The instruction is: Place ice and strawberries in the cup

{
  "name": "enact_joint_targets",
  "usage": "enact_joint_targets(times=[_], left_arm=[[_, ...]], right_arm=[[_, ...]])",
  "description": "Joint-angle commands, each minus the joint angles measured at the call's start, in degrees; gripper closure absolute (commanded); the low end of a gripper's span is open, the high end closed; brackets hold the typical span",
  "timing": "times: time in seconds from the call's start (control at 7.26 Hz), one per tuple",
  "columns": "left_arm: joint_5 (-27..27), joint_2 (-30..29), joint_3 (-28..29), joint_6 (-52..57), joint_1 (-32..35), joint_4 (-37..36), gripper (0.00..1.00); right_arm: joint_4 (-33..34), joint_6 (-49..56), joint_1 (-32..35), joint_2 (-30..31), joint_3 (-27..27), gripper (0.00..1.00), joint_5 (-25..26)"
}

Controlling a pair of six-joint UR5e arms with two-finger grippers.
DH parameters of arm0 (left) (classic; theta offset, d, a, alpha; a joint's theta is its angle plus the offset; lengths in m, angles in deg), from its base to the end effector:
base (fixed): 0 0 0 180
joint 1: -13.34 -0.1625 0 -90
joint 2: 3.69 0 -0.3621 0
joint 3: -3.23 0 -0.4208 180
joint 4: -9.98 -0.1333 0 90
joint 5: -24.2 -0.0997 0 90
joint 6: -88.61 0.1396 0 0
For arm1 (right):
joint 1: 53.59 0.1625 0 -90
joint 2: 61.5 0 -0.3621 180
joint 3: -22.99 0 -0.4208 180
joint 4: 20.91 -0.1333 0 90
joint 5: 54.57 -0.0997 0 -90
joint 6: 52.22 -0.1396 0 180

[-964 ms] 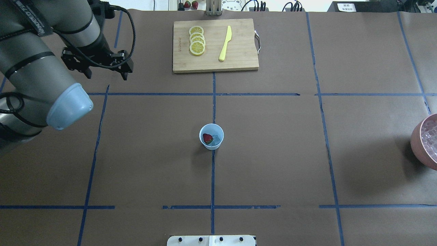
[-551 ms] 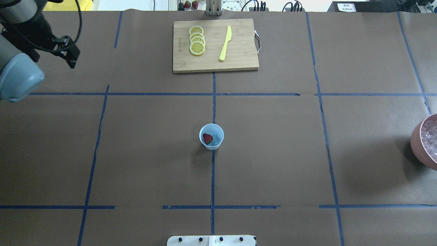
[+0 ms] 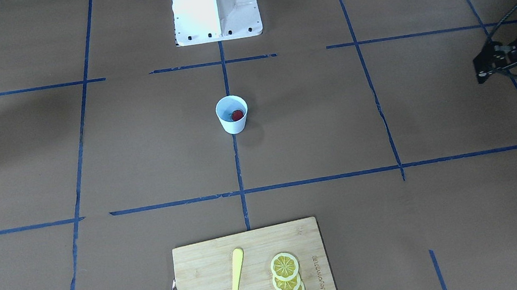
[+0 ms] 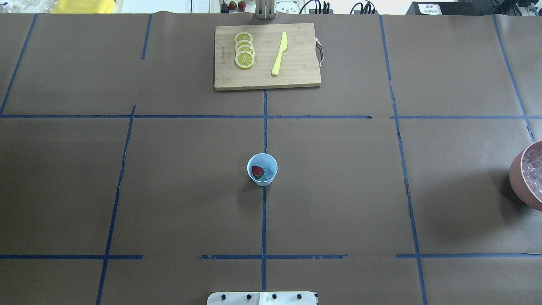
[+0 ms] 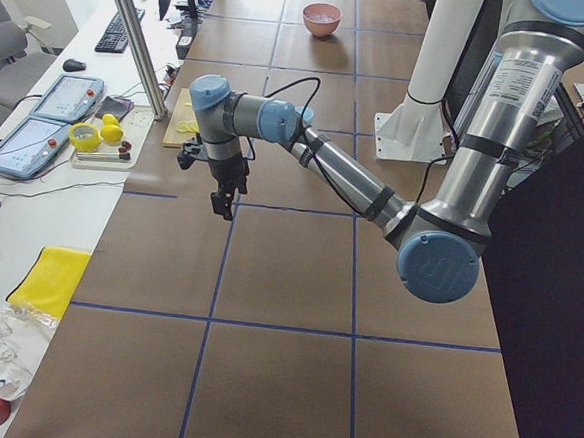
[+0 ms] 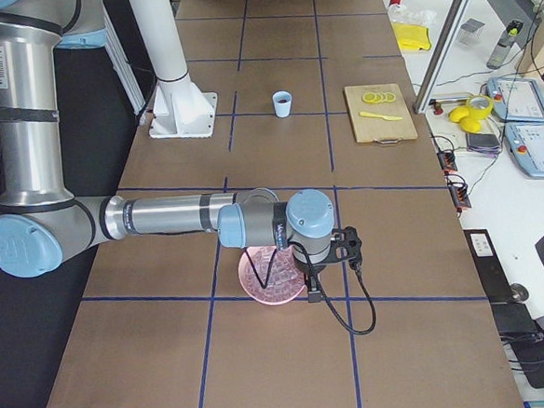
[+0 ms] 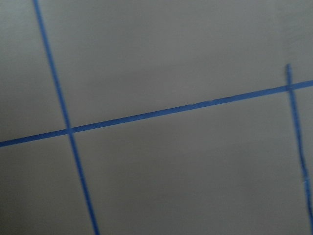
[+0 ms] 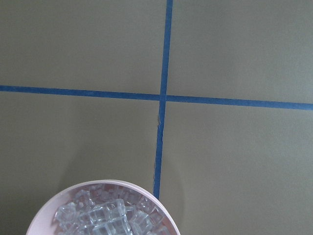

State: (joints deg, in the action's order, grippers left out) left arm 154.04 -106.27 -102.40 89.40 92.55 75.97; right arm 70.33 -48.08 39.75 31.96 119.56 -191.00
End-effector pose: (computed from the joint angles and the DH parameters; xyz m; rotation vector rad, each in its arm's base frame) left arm 0.0612 -0.5553 0.4166 0.0095 0.7000 0.2193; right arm 0.0613 -0.4984 0.5940 0.0836 -0.8066 -0.0264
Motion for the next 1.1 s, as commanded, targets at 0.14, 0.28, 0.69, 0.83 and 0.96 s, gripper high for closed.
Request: enact_joint_targets(times=[0.14, 0.28, 0.69, 0.83, 0.96], left_arm=[[2.41, 11.93, 6.11, 1.41, 3.31, 17.70, 0.00], [3.39, 12.23, 8.92, 1.32, 4.97, 19.68, 0.00], [3.31, 12.14, 9.92, -3.47, 9.55, 20.05, 0.00], [3.31, 12.14, 10.01, -5.34, 9.56, 19.97, 0.00], [3.40, 12.23, 10.88, -6.32, 9.65, 19.96, 0.00]], right_arm=[[0.00, -0.01, 0.00, -0.03, -0.07, 0.01, -0.07], [0.00, -0.01, 0.00, -0.03, -0.07, 0.01, -0.07], [0.00, -0.01, 0.00, 0.15, -0.07, 0.01, -0.07], [0.00, -0.01, 0.00, 0.15, -0.07, 0.01, -0.07], [0.00, -0.01, 0.00, 0.15, -0.07, 0.01, -0.07]])
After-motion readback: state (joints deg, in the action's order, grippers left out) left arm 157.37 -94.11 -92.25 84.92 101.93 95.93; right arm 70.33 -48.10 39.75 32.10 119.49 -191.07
